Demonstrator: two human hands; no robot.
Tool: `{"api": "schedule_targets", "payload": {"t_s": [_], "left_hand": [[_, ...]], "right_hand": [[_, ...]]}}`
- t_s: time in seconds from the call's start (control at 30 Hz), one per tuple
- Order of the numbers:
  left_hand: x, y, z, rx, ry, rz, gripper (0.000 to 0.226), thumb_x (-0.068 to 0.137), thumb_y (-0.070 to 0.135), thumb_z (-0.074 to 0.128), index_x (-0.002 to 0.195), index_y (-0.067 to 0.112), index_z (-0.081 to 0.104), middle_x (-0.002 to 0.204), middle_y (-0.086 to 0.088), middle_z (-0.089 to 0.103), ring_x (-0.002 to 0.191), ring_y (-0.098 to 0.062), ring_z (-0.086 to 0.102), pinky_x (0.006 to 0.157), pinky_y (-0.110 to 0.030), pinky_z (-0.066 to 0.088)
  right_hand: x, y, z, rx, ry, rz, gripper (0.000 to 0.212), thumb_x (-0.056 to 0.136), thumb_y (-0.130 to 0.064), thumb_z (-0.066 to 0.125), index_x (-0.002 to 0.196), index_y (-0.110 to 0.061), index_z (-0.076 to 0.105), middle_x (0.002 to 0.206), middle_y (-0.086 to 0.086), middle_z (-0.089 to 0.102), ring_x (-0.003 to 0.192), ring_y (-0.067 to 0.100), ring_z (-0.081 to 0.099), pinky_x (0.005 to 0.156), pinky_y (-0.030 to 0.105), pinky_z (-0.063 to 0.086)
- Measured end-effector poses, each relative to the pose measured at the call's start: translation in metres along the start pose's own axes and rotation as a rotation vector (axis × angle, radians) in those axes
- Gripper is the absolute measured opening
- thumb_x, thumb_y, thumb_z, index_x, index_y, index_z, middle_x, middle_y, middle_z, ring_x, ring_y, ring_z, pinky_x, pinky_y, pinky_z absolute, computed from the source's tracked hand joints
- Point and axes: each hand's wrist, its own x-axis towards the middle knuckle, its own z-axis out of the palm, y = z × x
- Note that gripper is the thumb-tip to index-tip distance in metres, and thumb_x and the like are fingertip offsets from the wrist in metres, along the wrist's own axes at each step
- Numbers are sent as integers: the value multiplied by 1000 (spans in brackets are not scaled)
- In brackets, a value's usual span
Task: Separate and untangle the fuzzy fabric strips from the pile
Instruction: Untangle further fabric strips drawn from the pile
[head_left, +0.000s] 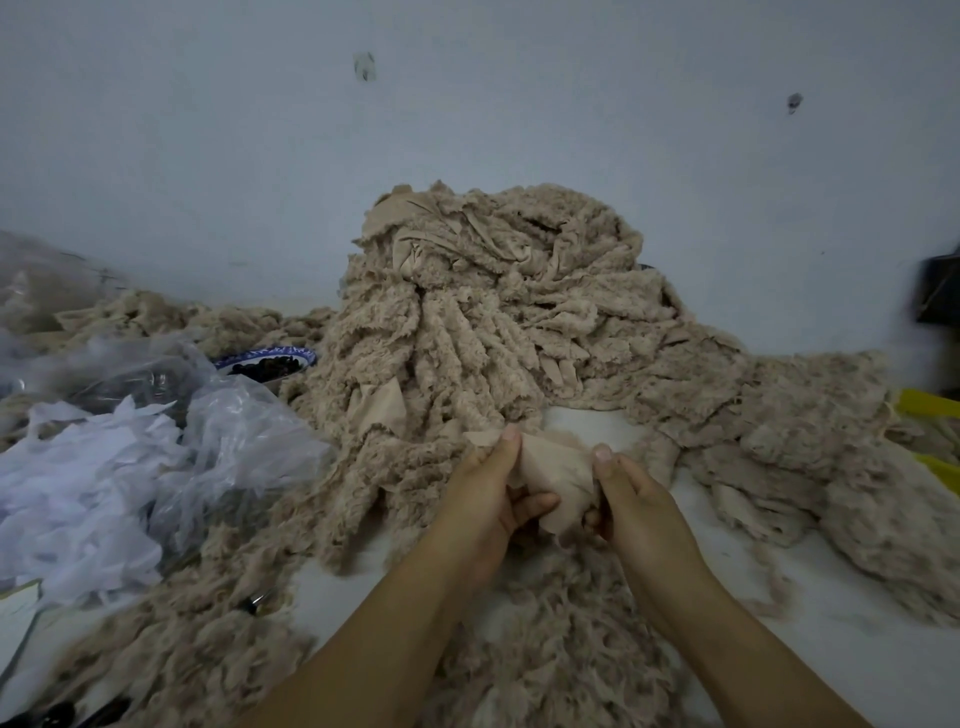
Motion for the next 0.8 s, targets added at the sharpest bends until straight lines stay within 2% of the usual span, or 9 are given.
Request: {"api": "schedule_targets", "payload": {"t_s": [0.07,0.13,0.23,0.3,0.43,0.57,0.63,0.7,0.8], "left_hand": [[0,0,-2,18,-6,-8,30,102,31,51,102,3,63,78,-8,76,69,-18,73,51,-22,56],[1,0,-2,37,-18,-9,35,103,34,49,105,2,63,83,-10,77,75,-21,75,53,-23,57],[4,0,-2,21,31,-14,40,101,37,49,109,0,62,86,-13,75,72,-21,74,51,-23,57],[4,1,-2,-1,73,-21,40,100,37,51,107,0,62,89,-16,73,66,-20,72,48,-23,56],[4,1,-1,-56,52,-22,40,101,36,49,110,-1,60,87,-16,74,67,-22,72,50,-24,57],[2,5,-3,-221,-67,-53,47,104,38,42,122,-4,56,106,-22,73,83,-27,75,56,-27,59],[-1,11,-5,-326,-99,-64,47,104,38,42,121,-3,58,110,-21,72,86,-27,75,57,-27,60],[1,16,-6,-451,-95,-58,46,104,36,42,117,-4,60,107,-22,73,85,-26,75,58,-27,60],[4,21,-11,-586,-32,-29,42,105,33,42,111,-3,61,98,-20,75,81,-25,76,57,-27,60]], "right_hand": [[-1,-1,0,140,-58,-4,45,82,-67,54,75,-23,64,67,-1,62,68,17,62,73,41,53],[-1,-2,-1,108,-110,-44,45,75,-65,61,84,-21,62,72,-2,65,70,16,65,71,37,55],[-1,0,0,-36,-78,-100,25,91,-44,61,76,-24,58,63,-10,62,61,4,60,58,22,51],[-2,0,-1,-104,-34,-114,29,99,-35,54,72,-24,59,56,-14,59,51,-2,54,50,12,43],[-4,-4,-4,-42,-35,-50,35,100,-44,48,70,-34,64,52,-9,54,47,3,49,46,16,40],[-8,-4,-1,6,-199,-12,24,90,-56,51,81,-39,66,56,-2,56,52,8,55,48,20,44],[-9,-4,1,-83,-232,-19,20,95,-44,54,80,-36,65,56,-5,56,52,6,55,49,18,45],[-5,-2,-1,-243,-180,-47,21,97,-34,56,77,-29,60,56,-8,53,49,2,49,48,15,41],[0,1,-6,-452,-124,-81,17,96,-22,58,83,-31,50,69,-10,53,54,0,48,48,10,35]]}}
